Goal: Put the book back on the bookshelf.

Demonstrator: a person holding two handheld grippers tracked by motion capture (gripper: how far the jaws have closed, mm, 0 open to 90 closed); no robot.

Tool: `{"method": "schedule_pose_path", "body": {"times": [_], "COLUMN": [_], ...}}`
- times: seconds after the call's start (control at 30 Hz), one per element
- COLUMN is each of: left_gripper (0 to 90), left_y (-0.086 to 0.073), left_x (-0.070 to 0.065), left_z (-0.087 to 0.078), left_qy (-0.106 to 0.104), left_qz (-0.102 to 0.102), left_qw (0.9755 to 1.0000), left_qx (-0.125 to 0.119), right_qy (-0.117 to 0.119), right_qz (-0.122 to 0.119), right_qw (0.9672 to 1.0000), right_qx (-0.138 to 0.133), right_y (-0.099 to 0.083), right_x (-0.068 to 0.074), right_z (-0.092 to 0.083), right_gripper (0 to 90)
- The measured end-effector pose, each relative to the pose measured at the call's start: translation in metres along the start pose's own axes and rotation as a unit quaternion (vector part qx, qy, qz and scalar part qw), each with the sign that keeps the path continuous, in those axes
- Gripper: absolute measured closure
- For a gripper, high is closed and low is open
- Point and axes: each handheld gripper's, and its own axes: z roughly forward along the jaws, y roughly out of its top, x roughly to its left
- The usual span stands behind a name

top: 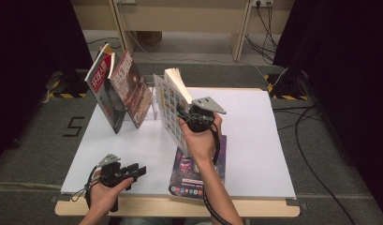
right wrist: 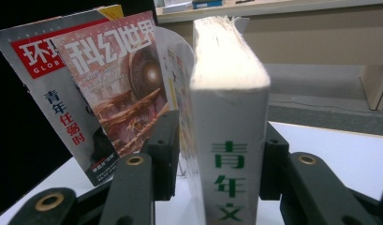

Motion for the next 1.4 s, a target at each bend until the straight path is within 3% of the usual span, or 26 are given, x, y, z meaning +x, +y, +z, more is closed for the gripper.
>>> {"method": "schedule_pose_path", "body": {"times": [0.13,0.37,0.6,1.4], "left_gripper": [53.2,53.2,53.1,53.3], "left_y": [0.000,0.000,-0.001,-0.001], "left_x": [0.000,0.000,0.000,0.003], "left_z": [0.000,0.001,0.001,0.000], "left_qy": [0.000,-0.002,-0.004,-0.002], "left_qz": [-0.001,0.000,-0.001,-0.003], "left_qw": [1.0000,1.0000,1.0000,1.0000], "left_qx": [0.000,0.002,0.003,0.003], "right_qy": [-0.003,-0.013,-0.008,-0.005], "right_qz": [0.002,0.000,-0.004,-0.001], "right_qw": [1.0000,0.9999,0.9998,0.9995], "right_qx": [0.000,0.011,0.018,-0.031], "right_y": [-0.002,-0.004,-0.001,0.006], "right_x": [-0.002,-0.007,-0.011,0.004], "right_z": [-0.002,-0.002,-0.001,0.012], "right_gripper": [61.0,72.0,74.2,74.6]}}
